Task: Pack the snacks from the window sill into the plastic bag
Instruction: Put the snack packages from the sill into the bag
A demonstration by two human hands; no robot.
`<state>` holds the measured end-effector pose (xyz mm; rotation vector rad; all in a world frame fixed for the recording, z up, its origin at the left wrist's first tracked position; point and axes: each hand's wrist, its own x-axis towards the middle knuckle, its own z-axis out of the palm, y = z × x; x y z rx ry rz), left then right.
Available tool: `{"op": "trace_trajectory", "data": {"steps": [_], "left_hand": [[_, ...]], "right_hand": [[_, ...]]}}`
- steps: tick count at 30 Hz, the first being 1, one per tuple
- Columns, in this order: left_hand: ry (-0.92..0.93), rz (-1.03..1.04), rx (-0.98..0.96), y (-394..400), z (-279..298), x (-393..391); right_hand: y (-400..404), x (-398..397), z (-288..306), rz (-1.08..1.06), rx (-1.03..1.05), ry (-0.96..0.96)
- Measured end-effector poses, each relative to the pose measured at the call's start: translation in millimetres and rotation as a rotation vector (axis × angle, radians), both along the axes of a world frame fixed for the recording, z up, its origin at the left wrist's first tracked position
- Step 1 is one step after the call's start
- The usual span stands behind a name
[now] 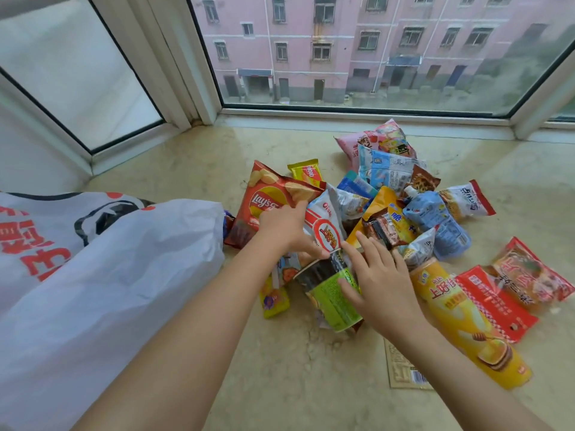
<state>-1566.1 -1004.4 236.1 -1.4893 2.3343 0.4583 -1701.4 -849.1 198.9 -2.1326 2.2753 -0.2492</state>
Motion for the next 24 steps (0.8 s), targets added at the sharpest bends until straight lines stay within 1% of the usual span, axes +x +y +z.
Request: {"op": "trace_trajectory", "data": {"steps": [3,7,12,15,17,20,22,24], "left_hand": [[0.151,0.109,0.041,4,-10,15],[0.236,0.212,0.070,17,-24,30],[0.355,0.353,-0.034,30,-30,58],[0.519,0.558,-0.077,33,-17,85],[0.589,0.692,-0.143,30,-8,108],[0.559,0.773,-0.254,25,-1,135],[0.541,0.777,-0.285,25,0,143],[0.524,0.768,-0.294,26,0,146]], "right_hand": [[-3,6,-6,0.005,-0.006,0.026],[-6,17,-9,-0.010,0.006,0.032],[-13,25,-6,-0.023,-0.010,-0.017],[-27,27,0,-0.041,-0.018,-0.071],[-38,32,5,-0.040,0.030,-0.118],[-47,52,7,0.050,0.054,-0.115],[-44,78,2,0.126,0.065,-0.101],[-38,111,-13,0.160,0.133,-0.101]]}}
